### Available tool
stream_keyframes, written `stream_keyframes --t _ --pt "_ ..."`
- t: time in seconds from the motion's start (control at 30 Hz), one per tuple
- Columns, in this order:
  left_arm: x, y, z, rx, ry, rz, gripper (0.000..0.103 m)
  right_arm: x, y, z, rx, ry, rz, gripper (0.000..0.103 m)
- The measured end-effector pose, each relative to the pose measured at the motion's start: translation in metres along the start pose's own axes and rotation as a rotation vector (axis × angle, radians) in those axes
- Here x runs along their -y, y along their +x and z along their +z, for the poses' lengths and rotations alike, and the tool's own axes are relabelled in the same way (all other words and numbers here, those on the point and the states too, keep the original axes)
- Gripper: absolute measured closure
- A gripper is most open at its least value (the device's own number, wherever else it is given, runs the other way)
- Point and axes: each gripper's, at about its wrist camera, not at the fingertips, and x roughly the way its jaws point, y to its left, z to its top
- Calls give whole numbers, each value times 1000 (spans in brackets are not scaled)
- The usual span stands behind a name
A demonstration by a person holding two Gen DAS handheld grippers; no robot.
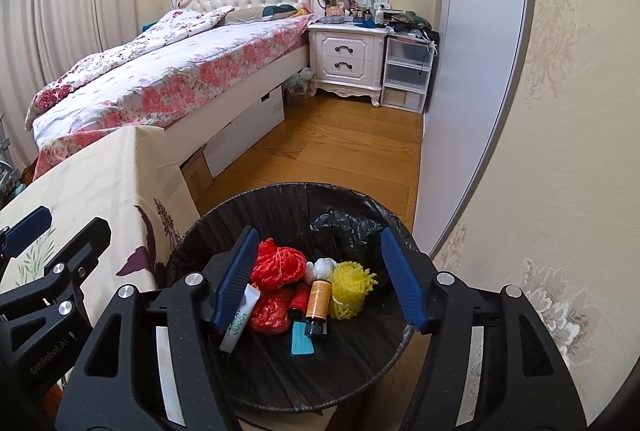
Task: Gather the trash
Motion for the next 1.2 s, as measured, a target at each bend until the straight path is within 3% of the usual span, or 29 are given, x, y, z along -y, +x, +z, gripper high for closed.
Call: stream_keyframes --t 0.6,1.2 --pt "-28 -53 -18 24 -68 33 22 -20 -55 -14 64 -57 28 38" --pt "-35 -62 -23 33 -84 45 22 -25 -62 -16 76 -67 29 38"
